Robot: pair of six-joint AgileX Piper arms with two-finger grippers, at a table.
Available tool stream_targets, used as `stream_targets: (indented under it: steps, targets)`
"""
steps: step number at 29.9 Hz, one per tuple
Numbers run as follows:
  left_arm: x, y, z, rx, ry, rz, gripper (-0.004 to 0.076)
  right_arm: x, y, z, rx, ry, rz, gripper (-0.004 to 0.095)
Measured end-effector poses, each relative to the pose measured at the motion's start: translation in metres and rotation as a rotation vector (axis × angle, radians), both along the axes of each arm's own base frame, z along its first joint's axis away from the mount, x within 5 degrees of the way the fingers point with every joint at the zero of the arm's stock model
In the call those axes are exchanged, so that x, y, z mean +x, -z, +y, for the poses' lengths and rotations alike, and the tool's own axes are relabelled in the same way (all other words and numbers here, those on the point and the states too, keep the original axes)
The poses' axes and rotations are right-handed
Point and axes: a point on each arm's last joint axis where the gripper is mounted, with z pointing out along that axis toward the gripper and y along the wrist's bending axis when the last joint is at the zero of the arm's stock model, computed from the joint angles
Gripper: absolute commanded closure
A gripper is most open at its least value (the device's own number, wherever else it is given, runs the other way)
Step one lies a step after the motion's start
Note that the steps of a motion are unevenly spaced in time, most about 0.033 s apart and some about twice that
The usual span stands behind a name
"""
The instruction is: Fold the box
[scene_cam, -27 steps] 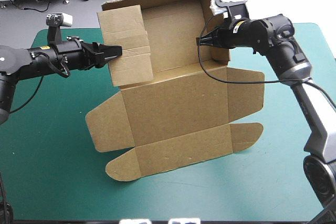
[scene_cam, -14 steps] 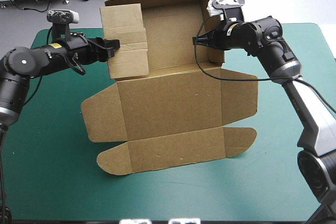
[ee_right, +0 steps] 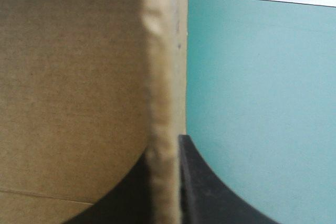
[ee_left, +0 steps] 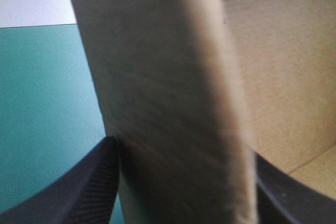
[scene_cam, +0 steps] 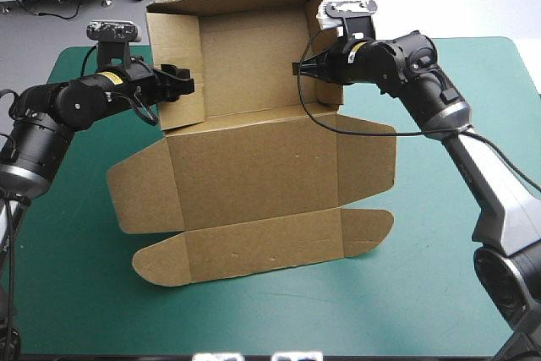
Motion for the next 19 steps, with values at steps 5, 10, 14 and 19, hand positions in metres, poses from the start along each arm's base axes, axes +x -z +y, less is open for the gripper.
stream_targets:
  steps: [5, 10, 14, 19]
  targets:
    - [0.002, -0.001, 0.003, -0.017, -0.051, -0.010, 0.0402, -0.002, -0.001, 0.003, 0.019, -0.017, 0.001, 0.0932]
    - [0.004, -0.004, 0.000, -0.027, -0.064, -0.049, 0.0602, -0.002, -0.001, 0.004, 0.012, -0.053, 0.001, 0.0932]
    - [0.004, -0.001, -0.006, 0.008, -0.046, -0.054, 0.0729, -0.003, 0.002, -0.001, -0.042, -0.053, 0.022, 0.0931]
    - [0.012, 0.014, -0.020, 0.043, -0.010, -0.011, 0.0729, -0.006, 0.008, -0.007, -0.123, -0.034, 0.088, 0.0931]
